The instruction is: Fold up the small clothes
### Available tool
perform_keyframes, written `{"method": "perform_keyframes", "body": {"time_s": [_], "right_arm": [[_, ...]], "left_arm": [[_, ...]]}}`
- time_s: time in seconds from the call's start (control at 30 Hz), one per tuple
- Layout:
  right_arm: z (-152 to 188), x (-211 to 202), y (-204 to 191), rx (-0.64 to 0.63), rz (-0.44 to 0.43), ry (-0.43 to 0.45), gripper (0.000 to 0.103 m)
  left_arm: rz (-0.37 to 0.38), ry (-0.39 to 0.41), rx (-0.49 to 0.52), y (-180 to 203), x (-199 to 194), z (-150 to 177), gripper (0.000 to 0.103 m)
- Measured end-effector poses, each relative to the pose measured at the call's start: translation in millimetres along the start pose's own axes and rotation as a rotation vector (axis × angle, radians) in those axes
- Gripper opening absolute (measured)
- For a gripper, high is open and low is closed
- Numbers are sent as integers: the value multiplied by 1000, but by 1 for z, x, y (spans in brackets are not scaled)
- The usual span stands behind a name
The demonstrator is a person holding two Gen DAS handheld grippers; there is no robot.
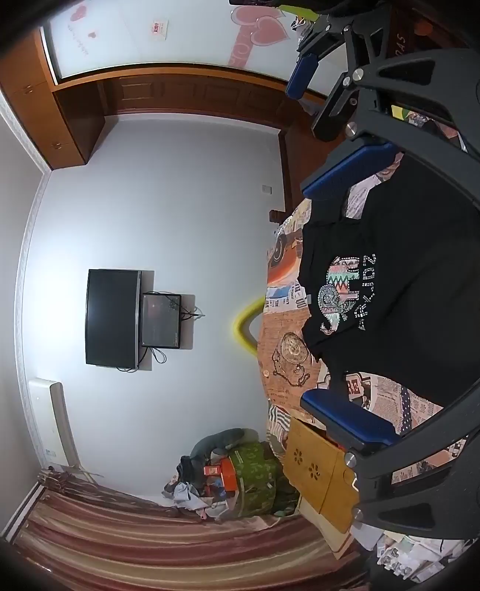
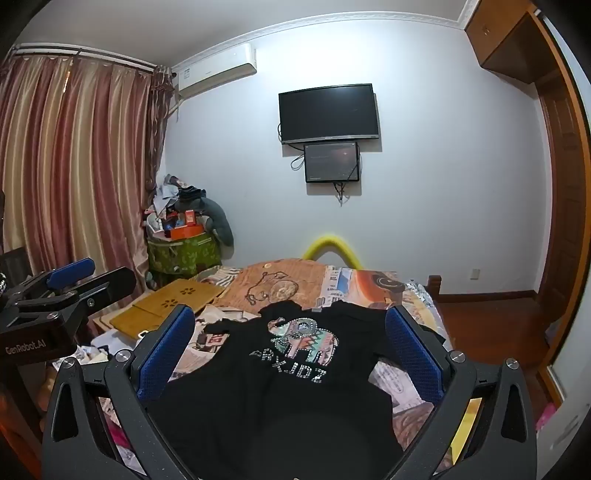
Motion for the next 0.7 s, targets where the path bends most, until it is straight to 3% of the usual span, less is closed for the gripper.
{"method": "perform_keyframes", "body": {"time_s": [0.7], "right_arm": [[1,0,4,17,7,4,103]], "left_arm": [[-6,-15,-1,-3,4,5,103]]}}
Point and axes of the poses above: each gripper's, at about its wrist camera, not at the fingertips, and x roughly the way its jaws point, y to its right, z to its underside, the point moved 6 cm from there along x, roughly the way its jaws point, and after that the axes turned 10 degrees about -z, right-handed, at the moved point
